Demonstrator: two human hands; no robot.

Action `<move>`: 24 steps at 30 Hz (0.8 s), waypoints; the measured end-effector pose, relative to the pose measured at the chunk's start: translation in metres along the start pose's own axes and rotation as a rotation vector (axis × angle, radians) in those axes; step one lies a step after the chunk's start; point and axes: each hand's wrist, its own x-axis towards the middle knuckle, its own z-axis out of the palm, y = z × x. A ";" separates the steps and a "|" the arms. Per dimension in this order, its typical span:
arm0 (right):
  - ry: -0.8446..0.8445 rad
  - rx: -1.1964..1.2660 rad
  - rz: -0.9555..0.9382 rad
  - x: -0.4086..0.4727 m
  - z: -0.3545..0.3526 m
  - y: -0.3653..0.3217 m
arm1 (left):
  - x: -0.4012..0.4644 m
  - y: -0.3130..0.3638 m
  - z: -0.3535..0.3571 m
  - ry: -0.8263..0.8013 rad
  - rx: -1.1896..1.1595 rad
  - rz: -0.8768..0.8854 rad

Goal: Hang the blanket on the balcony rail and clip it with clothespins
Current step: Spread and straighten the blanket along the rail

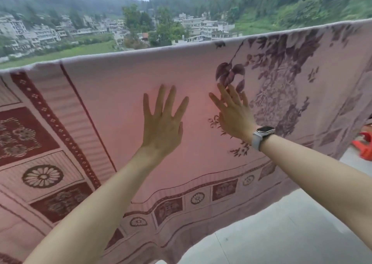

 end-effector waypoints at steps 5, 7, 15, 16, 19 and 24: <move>0.080 0.038 0.024 0.019 -0.022 0.067 | 0.089 0.030 -0.018 0.258 0.029 0.020; 0.164 0.045 0.026 0.032 -0.035 0.087 | 0.124 0.040 -0.023 0.233 0.023 0.012; 0.233 0.052 -0.045 0.069 -0.038 0.172 | 0.199 0.095 0.014 0.433 0.129 -0.057; 0.251 0.059 -0.073 0.070 -0.035 0.185 | 0.204 0.100 0.025 0.500 0.112 -0.051; 0.317 0.079 -0.109 0.072 -0.026 0.227 | 0.216 0.130 0.050 0.496 0.099 -0.074; 0.423 0.094 -0.065 0.092 -0.015 0.301 | 0.263 0.190 0.068 0.507 0.125 -0.104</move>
